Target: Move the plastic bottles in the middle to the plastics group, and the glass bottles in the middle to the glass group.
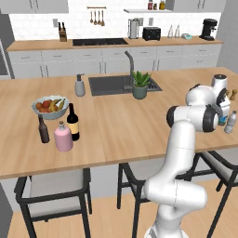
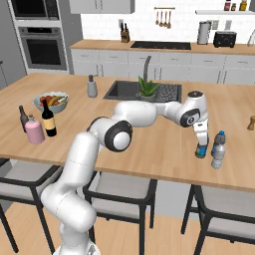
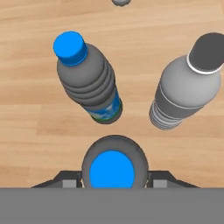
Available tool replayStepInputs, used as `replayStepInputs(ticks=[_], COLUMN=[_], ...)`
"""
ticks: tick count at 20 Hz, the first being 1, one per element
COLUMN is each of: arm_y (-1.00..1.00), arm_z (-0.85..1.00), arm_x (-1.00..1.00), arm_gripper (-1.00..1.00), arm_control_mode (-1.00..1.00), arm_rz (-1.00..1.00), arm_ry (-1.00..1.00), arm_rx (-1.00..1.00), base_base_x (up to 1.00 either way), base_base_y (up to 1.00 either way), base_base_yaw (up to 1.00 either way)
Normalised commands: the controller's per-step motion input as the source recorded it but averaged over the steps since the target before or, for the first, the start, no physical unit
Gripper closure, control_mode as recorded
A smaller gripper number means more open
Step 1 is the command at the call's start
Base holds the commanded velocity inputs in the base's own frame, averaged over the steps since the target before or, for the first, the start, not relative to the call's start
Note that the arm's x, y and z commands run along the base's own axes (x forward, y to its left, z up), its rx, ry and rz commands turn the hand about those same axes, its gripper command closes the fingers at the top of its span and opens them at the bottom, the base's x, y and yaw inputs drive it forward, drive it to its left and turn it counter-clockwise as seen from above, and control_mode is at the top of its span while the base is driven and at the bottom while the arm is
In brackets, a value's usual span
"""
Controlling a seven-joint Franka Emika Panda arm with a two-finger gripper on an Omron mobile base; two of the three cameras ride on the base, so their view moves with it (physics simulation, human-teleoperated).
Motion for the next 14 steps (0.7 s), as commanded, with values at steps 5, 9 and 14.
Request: replayStepInputs(ticks=[5, 9, 14], arm_y=[0.00, 0.00, 0.01], arm_z=[0.00, 0.00, 0.01], arm_x=[0.00, 0.00, 0.00], arm_gripper=[-1.00, -1.00, -1.00], arm_control_mode=[-1.00, -1.00, -1.00], arm_rz=[0.00, 0.00, 0.00], arm_ry=[0.00, 0.00, 0.00], arm_rx=[0.00, 0.00, 0.00], base_base_x=[0.00, 0.00, 0.00], base_base_y=[0.00, 0.00, 0.00], base_base_yaw=[0.00, 0.00, 0.00])
